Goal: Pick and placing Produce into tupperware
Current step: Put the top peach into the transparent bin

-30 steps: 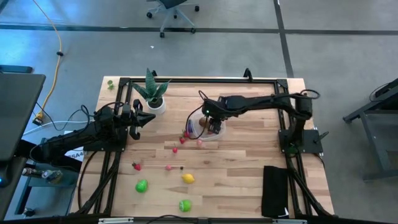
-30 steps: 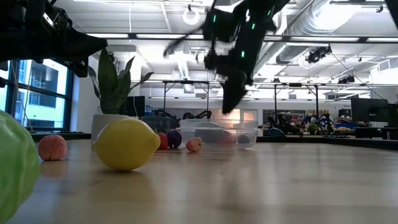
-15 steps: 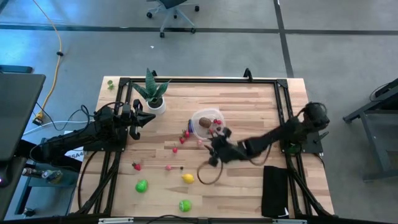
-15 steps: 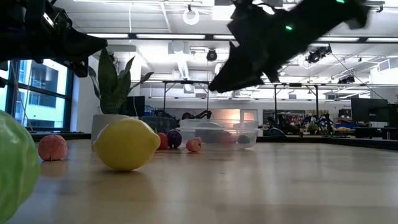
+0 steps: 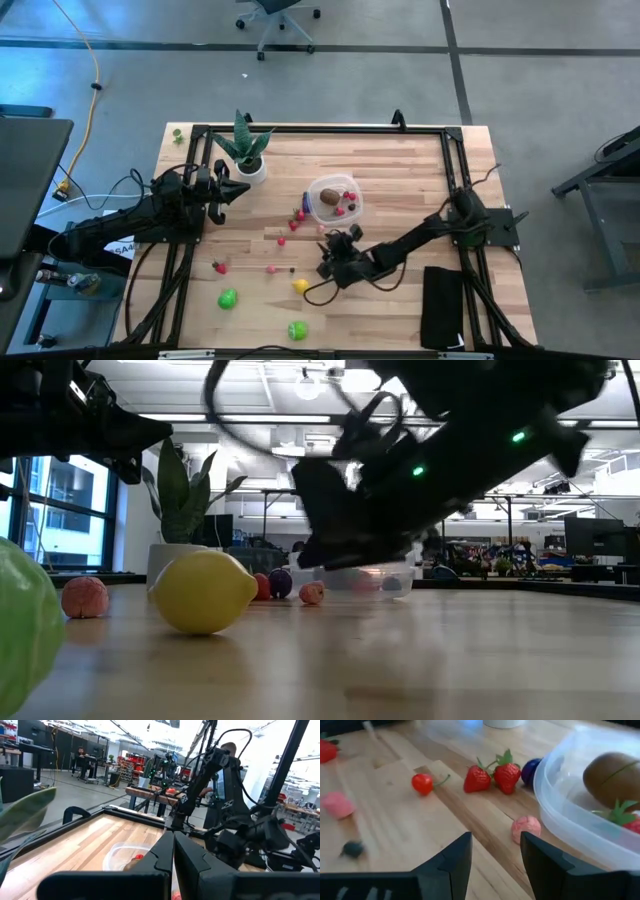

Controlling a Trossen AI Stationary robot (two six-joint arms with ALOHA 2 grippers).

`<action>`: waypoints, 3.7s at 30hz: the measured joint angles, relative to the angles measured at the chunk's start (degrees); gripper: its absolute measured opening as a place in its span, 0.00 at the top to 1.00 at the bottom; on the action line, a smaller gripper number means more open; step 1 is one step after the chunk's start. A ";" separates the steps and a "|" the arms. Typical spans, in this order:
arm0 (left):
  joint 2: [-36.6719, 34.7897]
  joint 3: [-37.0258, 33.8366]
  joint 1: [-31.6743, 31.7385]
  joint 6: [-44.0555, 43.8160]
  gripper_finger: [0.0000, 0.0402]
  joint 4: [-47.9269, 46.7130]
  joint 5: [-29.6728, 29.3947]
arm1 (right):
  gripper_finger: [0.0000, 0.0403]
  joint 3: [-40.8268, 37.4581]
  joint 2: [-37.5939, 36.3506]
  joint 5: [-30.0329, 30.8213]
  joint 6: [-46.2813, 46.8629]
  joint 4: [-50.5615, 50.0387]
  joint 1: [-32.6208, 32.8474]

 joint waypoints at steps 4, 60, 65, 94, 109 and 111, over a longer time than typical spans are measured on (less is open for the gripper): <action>0.01 0.00 -0.01 0.00 0.99 -0.06 0.01 | 0.60 2.58 2.43 0.34 5.63 -3.95 -0.95; 0.02 -0.01 -0.01 -0.01 0.99 0.02 -0.04 | 0.79 3.53 1.74 -8.21 0.20 -6.22 -5.11; 0.02 0.00 0.00 -0.02 0.99 0.00 -0.03 | 0.79 3.53 -2.14 -6.25 -3.73 -7.42 -3.43; 0.02 0.00 -0.01 0.00 0.99 0.00 -0.07 | 0.79 3.58 -22.32 -40.80 -24.02 -44.65 -29.49; 0.02 0.00 -0.01 0.00 0.99 0.00 0.00 | 0.78 3.60 -15.26 -45.17 -29.24 -41.68 -30.87; 0.00 -0.01 -0.02 0.00 0.99 0.02 -0.03 | 0.76 3.60 -15.07 -45.27 -29.24 -41.61 -30.99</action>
